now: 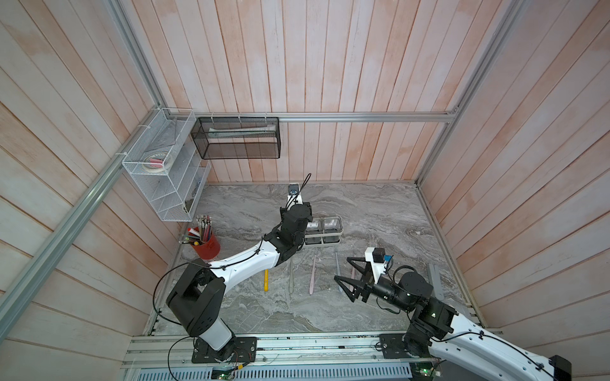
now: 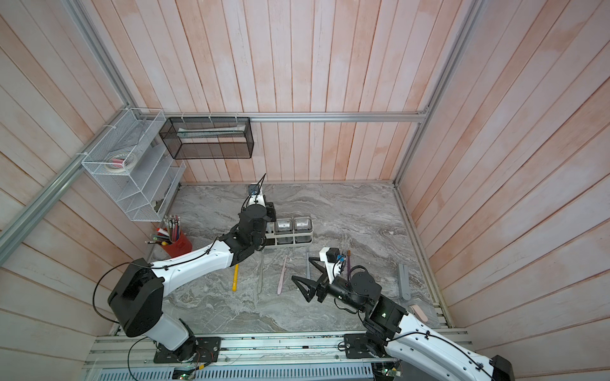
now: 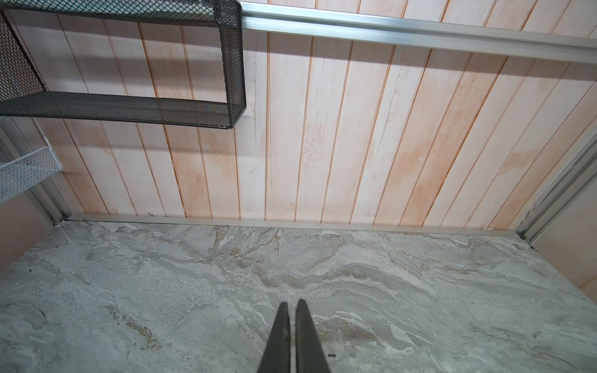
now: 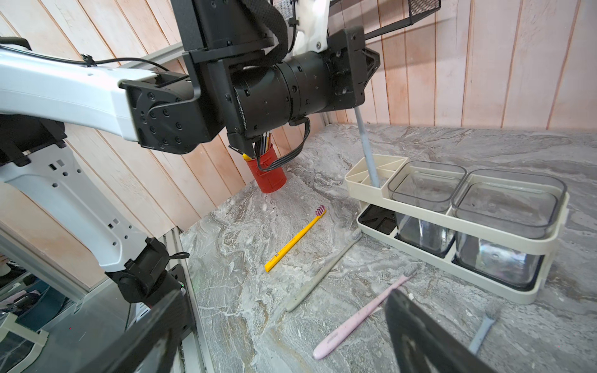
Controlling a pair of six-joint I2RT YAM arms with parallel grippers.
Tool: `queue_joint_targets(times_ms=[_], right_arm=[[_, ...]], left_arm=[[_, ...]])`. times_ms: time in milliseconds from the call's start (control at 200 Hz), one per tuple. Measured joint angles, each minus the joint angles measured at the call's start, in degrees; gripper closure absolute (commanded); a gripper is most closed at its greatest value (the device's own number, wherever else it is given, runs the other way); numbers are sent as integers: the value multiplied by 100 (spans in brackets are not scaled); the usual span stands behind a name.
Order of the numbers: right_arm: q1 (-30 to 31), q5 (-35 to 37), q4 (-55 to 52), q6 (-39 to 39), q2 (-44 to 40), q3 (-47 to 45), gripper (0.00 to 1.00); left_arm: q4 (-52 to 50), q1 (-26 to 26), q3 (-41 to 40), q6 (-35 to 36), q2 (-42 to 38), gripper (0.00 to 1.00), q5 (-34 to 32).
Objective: Place the toothbrush into the toothbrush holder
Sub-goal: Place the toothbrush in the toothbrush holder.
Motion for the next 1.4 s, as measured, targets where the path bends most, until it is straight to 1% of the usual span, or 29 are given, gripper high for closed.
queue_joint_targets(times_ms=[405,630,900,1135,1235,1400], right_arm=[[0,-92,247,153,4,-380,2],[0,-96,420,195,11,-542,2],[-2,-149,660,278,37,-807,2],[0,-240,909,306,42,-968,2],[0,-247,990,323,42,-1064,2],[0,-264,1049,323,118,-1121,2]], left_arm=[[662,-68,-608,7,17,100,-107],[975,-140,-634,31,343,100,-136],[1408,-334,-636,387,752,100,-289],[2186,-466,-811,898,824,100,-568],[2435,-468,-870,951,894,100,-599],[2516,-468,-918,868,1021,100,-608]])
